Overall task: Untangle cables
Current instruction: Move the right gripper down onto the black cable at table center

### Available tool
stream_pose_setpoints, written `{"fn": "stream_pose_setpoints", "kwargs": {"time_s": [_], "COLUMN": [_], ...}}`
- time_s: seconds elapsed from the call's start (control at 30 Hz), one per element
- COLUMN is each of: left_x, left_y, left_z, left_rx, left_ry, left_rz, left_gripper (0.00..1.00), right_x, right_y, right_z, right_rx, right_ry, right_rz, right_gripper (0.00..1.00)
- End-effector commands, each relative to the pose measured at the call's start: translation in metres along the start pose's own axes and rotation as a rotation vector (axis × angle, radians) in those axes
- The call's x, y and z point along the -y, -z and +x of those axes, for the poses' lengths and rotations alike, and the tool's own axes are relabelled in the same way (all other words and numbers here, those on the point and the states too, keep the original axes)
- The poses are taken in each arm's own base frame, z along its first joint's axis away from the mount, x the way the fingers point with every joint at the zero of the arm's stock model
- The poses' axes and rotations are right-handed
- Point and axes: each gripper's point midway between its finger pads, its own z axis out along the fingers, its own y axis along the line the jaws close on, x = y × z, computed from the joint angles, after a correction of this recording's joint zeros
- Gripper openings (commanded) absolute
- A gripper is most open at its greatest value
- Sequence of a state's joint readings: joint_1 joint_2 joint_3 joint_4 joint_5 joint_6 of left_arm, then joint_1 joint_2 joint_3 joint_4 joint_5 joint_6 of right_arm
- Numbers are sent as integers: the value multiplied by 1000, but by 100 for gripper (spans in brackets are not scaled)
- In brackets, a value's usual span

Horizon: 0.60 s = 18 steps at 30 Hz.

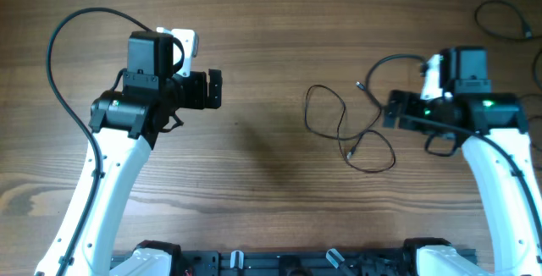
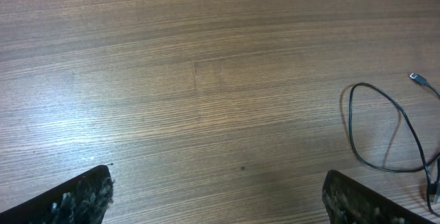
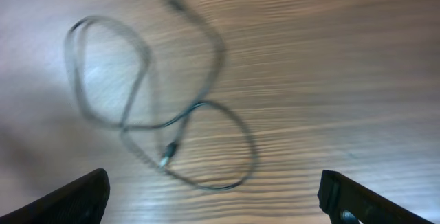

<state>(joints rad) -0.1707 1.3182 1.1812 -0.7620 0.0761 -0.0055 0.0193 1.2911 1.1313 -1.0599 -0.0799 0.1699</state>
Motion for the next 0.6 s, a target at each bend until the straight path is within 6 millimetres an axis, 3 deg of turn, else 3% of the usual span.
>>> {"fn": "stream_pose_setpoints", "kwargs": {"time_s": [0.0,0.17,0.33,0.57], "left_x": [3,3,5,11], "left_y": [3,3,3,3], "left_z": [-2,-2,-2,-1], "left_rx": [11,11,10,9], "left_ry": [8,8,8,-5], "left_rz": [14,14,24,59], "left_gripper": [100,100,100,100], "right_x": [-38,-39,-54,-78], "right_y": [-8,-41,-51,-77], "right_z": [22,51,51,68], "right_rx": [-60,-143,-152,-241], "right_ry": [154,129,136,297], "right_rz": [-144,-154,-217,-238], "right_gripper": [100,100,100,100]}}
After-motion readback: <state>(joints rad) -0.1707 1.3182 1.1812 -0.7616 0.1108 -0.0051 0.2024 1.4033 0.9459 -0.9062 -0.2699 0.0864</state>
